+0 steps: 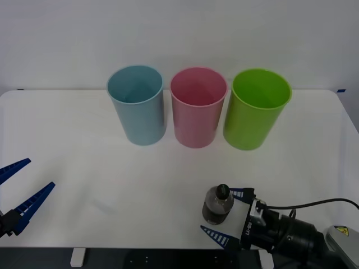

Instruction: Grasp the object on the table and drop it into the matching bin: aluminum can to the light blue bin, PET bottle to the pink bin.

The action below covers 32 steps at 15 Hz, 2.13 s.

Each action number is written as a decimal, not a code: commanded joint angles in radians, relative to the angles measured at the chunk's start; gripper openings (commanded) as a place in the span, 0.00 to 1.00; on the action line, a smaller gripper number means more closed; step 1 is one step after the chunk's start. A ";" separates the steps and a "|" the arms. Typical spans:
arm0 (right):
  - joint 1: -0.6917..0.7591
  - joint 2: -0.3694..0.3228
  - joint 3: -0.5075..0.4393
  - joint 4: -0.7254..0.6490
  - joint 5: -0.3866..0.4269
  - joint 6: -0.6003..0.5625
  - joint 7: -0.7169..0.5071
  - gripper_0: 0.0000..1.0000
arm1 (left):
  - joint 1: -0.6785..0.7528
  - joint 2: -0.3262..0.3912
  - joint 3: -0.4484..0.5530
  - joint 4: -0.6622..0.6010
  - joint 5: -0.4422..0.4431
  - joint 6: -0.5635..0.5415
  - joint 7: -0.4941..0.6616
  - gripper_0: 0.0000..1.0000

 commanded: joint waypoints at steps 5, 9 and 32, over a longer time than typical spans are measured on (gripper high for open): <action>-0.006 0.012 0.006 0.000 0.000 0.027 0.021 0.81 | 0.000 0.000 0.000 0.000 0.000 0.000 0.000 1.00; -0.008 0.012 0.004 -0.001 0.000 0.032 0.021 0.00 | 0.000 0.000 0.000 0.000 0.000 0.000 0.000 1.00; 0.132 -0.083 -0.228 -0.319 -0.138 0.069 -0.338 0.00 | 0.000 0.000 0.000 0.000 0.000 0.000 0.000 1.00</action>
